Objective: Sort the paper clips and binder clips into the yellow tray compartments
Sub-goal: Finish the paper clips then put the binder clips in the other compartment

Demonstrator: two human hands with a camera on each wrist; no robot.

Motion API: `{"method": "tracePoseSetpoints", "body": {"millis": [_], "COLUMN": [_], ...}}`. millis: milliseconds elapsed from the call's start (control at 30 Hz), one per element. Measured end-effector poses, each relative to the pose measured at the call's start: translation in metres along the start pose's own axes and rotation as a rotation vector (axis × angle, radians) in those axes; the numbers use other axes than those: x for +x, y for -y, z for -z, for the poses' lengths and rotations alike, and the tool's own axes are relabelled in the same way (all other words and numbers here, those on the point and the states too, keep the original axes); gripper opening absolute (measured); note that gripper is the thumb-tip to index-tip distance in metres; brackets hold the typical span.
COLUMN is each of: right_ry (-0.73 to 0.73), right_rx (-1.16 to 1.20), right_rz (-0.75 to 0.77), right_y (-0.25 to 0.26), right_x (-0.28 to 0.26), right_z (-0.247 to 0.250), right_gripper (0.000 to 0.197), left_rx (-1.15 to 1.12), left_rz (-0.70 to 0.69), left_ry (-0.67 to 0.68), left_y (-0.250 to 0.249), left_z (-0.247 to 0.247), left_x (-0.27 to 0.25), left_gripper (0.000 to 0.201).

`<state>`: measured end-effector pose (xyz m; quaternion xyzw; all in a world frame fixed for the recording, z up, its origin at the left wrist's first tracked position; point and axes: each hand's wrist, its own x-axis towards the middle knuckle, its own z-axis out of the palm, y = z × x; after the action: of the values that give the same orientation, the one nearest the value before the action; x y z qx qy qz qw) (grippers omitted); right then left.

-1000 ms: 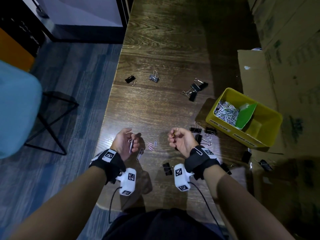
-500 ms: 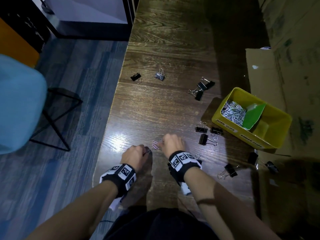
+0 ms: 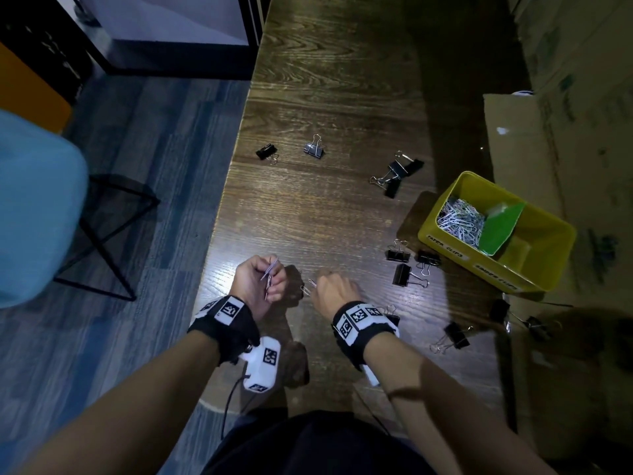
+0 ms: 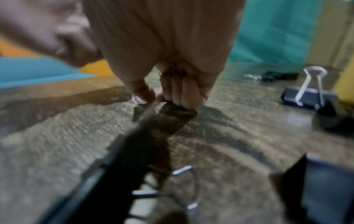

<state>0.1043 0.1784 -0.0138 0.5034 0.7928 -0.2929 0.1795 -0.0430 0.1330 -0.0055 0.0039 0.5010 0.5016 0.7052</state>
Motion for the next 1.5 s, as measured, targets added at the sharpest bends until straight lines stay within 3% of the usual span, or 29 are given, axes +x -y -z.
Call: {"method": "tracePoseSetpoints", "body": {"millis": [167,333,500,600,767,867,1000,1133,1233,1300,1400,1500], "right_ry": [0.01,0.01,0.076,0.105,0.115,0.073,0.049,0.051,-0.03,-0.081,-0.142,-0.258], "right_rx": [0.047,0.608,1.456,1.735,1.74,1.669,1.646,1.704,1.676,1.663,1.716,1.698], "right_rz": [0.003,-0.019,-0.074,-0.149,-0.124,-0.094,-0.107,-0.151,-0.124,-0.106,-0.088,-0.108], "right_y": [-0.001,-0.018,-0.044,-0.053,-0.061,-0.065,-0.071,-0.077,-0.085,-0.095,-0.114,-0.137], "right_x": [-0.001,-0.007,-0.001,0.0,0.0,-0.001,-0.003,-0.005,-0.009,-0.016,-0.031,-0.049], "right_z": [0.005,0.029,0.029,0.036,0.035,0.029,0.031,0.042,0.053,0.064,0.083,0.1], "right_gripper": [0.029,0.026,0.029,0.028,0.028,0.029,0.033,0.037,0.034,0.032,0.033,0.032], "left_rx": [-0.149,-0.009,0.808,1.357,2.021,2.218,2.351,2.352,2.123,1.729,1.061,0.732], "left_rz": [-0.088,-0.1,-0.1,-0.191,-0.312,-0.345,-0.335,-0.295,-0.153,0.022,0.261,0.281], "left_ry": [0.145,0.137,-0.02,0.055,0.159,0.225,0.279,0.26,0.137,0.048,-0.055,0.061], "left_y": [-0.007,-0.021,-0.013,-0.008,0.001,0.006,0.012,0.015,0.012,0.012,0.005,-0.004], "left_z": [-0.01,-0.02,-0.012,-0.013,-0.015,-0.005,-0.009,-0.02,-0.034,-0.048,-0.077,-0.111], "left_x": [0.007,0.013,0.033,0.033,0.021,0.022,0.021,0.022,0.031,0.039,0.046,0.054], "left_gripper": [0.016,0.03,0.04,0.042,0.026,0.035,0.032,0.03,0.025,0.016,0.025,0.019]}}
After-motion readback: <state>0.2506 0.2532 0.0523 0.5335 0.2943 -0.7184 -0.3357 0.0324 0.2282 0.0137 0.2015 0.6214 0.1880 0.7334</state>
